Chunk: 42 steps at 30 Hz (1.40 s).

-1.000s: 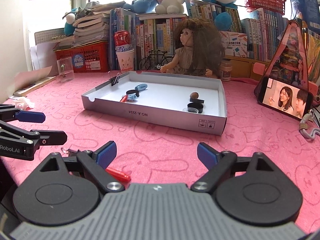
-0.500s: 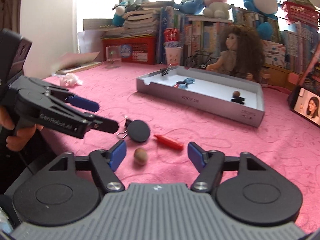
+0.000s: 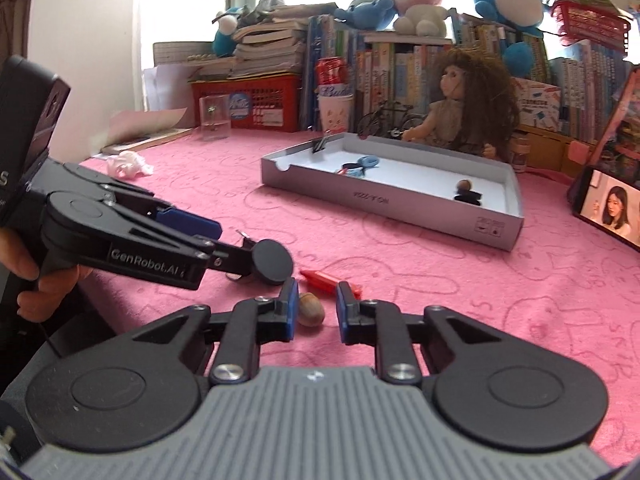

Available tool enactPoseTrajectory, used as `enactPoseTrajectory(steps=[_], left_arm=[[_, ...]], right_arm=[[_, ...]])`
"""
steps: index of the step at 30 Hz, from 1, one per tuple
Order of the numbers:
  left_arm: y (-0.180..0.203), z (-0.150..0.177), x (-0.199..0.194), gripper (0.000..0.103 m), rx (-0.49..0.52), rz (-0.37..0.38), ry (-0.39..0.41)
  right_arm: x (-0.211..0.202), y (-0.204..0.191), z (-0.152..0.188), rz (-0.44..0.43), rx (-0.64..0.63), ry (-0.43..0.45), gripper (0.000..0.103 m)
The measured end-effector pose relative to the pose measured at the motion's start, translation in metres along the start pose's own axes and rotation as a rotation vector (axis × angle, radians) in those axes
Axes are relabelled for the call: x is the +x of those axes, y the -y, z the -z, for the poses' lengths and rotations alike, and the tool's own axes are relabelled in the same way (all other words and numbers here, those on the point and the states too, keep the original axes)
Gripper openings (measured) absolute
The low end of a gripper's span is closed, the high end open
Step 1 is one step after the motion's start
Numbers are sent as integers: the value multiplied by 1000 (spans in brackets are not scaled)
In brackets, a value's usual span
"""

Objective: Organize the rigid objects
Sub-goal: 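Grasp the black binder clip with left gripper while right gripper grasps a brown nut, then carry the black binder clip and brown nut over the white tray with both grippers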

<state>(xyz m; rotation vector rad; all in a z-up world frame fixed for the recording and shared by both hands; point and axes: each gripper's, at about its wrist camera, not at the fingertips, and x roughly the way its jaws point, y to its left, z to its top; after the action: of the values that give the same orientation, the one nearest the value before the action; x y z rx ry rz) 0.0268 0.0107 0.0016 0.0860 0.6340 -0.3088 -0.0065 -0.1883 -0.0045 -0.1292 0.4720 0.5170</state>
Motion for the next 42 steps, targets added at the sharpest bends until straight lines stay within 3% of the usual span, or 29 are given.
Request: enactPoseTrajectory(steps=[7,13,29,37,42], left_arm=[[13,-4,10,48,0,16,7],[15,-6,15,33,-15,-2,19],[16,-3,15,34,-15,-19,24],[15,-4,15,32,-35,-16,25],[14,-5,14,32,-45,-20,28]], right_arm=[[2,8,-1,36,27,6,25],[3,8,1,24,34,5,28],[9,4,8,20,34,-17,36],[8,6,7,20,46,-14,21],[6,8,5,30,60,-5,20]])
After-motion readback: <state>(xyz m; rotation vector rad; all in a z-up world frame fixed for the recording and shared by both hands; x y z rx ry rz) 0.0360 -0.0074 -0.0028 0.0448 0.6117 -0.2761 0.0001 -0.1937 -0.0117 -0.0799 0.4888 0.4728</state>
